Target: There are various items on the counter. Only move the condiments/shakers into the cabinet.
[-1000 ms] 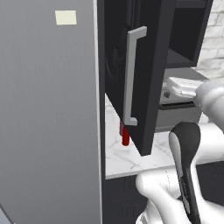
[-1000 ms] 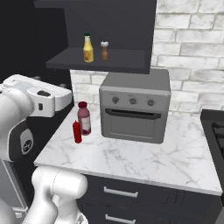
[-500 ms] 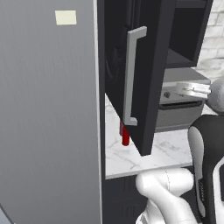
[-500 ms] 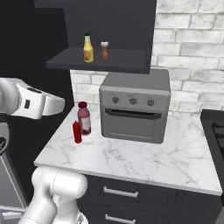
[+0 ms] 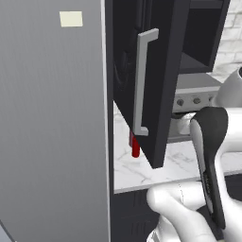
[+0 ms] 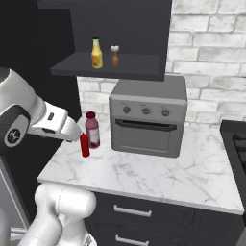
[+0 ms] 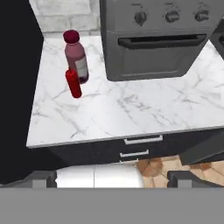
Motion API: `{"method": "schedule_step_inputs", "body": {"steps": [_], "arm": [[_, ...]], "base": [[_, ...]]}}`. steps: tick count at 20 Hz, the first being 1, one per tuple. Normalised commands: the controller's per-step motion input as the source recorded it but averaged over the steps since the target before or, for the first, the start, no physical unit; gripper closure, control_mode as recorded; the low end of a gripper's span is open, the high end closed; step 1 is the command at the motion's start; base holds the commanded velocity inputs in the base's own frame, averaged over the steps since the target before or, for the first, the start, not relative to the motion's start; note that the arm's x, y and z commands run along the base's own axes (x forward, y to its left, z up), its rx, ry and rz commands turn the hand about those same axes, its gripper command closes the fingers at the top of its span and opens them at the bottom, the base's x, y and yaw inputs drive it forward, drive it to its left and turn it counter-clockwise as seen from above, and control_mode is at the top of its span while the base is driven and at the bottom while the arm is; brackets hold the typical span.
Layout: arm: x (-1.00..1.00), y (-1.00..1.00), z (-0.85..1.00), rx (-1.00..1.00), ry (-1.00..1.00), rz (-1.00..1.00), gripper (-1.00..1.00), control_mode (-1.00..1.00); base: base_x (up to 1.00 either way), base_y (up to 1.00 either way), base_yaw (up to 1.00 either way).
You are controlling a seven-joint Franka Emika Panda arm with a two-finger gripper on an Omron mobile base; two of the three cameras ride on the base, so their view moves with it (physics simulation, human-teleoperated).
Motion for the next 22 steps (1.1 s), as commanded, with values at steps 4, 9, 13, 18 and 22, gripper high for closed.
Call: {"method": "schedule_step_inputs", "body": {"steps": [4, 9, 13, 18, 22], "arm": [[-0.02, 0.00, -0.80, 0.06, 0.38, 0.22, -1.00, -1.00], [-0.03, 0.00, -0.77, 0.26, -0.04, 0.17, -1.00, -1.00], [0.00, 0.01, -0.42, 0.19, -0.38, 0.03, -1.00, -1.00], [0.01, 0.20, -0.27, 0.00, -0.47, 0.00, -1.00, -1.00], [0.19, 0.24, -0.07, -0.05, -0.21, 0.00, -1.00, -1.00]], "base": [[0.00, 0.00, 0.00], [0.00, 0.00, 0.00], [0.00, 0.00, 0.00], [0.00, 0.00, 0.00], [0.00, 0.00, 0.00]]}}
